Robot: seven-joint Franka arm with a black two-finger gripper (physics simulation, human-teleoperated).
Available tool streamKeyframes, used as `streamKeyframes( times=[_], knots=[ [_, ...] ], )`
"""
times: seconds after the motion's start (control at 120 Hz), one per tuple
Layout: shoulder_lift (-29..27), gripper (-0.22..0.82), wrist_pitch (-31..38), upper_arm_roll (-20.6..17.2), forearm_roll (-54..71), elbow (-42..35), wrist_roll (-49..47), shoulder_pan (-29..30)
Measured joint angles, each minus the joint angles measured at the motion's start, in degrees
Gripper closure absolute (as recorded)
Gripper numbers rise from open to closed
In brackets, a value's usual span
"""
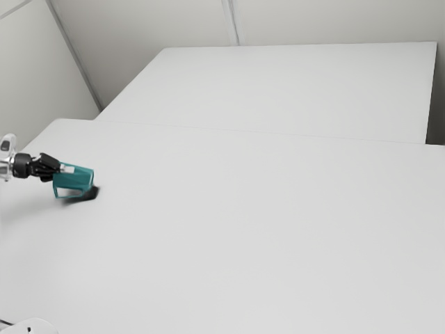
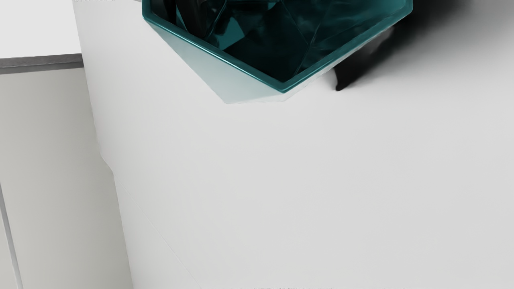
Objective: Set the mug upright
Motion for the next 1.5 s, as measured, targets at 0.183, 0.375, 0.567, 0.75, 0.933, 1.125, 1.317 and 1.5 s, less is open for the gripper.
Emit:
streamKeyframes(
  times=[0.183,0.375,0.567,0.75,0.933,1.125,1.317,1.5],
  knots=[
    [-5.4,0.77,2.7,-0.1,4.1,-3.7,1.3,-2.9],
    [-15.4,0.77,10.7,-0.1,12.9,-12.6,3.2,-9.7],
    [-25.8,0.77,21.3,-0.2,22.2,-23.6,3.3,-18.2],
    [-31.5,0.77,29.4,-4.0,34.4,-30.1,-0.7,-23.8],
    [-33.7,0.77,32.5,-11.7,42.6,-32.4,-8.1,-24.4],
    [-35.1,0.77,33.7,-17.7,45.2,-34.5,-15.8,-24.3],
    [-35.2,0.77,32.9,-23.0,49.7,-33.7,-23.9,-24.7],
    [-35.0,0.77,32.3,-26.2,54.3,-34.1,-31.9,-25.4]
  ],
)
